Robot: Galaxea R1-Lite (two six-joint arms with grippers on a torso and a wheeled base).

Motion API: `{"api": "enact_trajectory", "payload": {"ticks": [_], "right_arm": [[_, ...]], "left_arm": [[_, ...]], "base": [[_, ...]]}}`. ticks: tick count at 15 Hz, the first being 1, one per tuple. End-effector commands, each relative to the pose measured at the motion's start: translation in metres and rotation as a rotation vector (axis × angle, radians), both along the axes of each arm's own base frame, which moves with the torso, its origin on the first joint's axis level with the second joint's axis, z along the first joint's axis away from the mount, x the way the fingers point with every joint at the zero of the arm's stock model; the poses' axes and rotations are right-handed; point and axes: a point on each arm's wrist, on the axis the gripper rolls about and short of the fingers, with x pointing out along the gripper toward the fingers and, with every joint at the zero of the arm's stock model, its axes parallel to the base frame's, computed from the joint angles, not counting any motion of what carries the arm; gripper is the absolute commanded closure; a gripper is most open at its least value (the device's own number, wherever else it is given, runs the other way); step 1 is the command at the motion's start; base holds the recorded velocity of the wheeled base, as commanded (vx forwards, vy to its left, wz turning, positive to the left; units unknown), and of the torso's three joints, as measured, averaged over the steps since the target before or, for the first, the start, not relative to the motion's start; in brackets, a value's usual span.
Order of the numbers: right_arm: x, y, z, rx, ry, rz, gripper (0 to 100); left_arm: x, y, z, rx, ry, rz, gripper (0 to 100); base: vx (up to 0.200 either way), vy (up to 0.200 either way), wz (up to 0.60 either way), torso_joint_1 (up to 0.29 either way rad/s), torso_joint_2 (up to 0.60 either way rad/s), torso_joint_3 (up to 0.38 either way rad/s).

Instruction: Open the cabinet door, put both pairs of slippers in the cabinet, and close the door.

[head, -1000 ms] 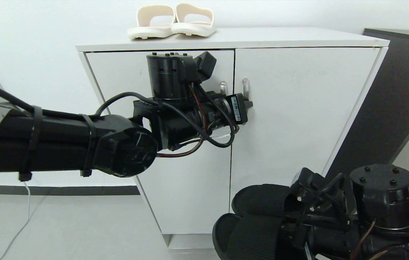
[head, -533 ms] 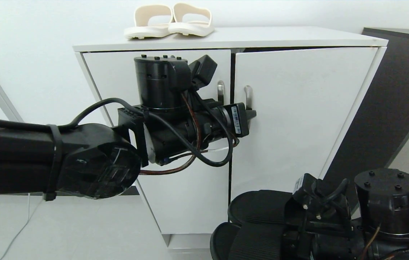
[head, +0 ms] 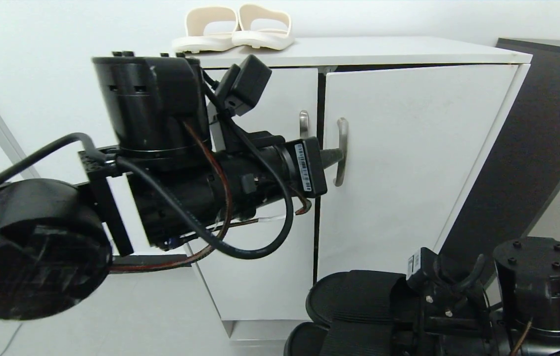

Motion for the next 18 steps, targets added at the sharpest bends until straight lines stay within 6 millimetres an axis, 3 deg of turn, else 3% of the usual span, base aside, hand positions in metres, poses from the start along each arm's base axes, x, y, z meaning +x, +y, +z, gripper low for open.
{"api": "enact_trajectory", "payload": {"ticks": [1, 3, 6, 13, 18], "right_arm": [[-0.003, -0.003, 0.002, 0.008, -0.009, 0.007, 100], [-0.004, -0.003, 0.001, 0.001, -0.010, 0.013, 100], [-0.005, -0.004, -0.001, -0.008, -0.018, 0.034, 100], [-0.009, -0.004, -0.004, -0.015, -0.019, 0.067, 100], [-0.018, -0.009, -0.007, -0.027, -0.033, 0.134, 100]], "left_arm": [[-0.020, 0.012, 0.011, -0.024, -0.028, -0.020, 100], [-0.033, 0.021, 0.012, -0.029, -0.032, -0.038, 100], [-0.031, 0.024, 0.013, -0.032, -0.033, -0.028, 100], [0.029, 0.013, 0.011, -0.029, -0.029, 0.023, 100], [0.050, -0.002, 0.007, -0.029, -0.026, 0.035, 100]], "base": [[0.000, 0.000, 0.00, 0.000, 0.00, 0.000], [0.000, 0.000, 0.00, 0.000, 0.00, 0.000], [0.000, 0.000, 0.00, 0.000, 0.00, 0.000], [0.000, 0.000, 0.00, 0.000, 0.00, 0.000], [0.000, 0.000, 0.00, 0.000, 0.00, 0.000]]}}
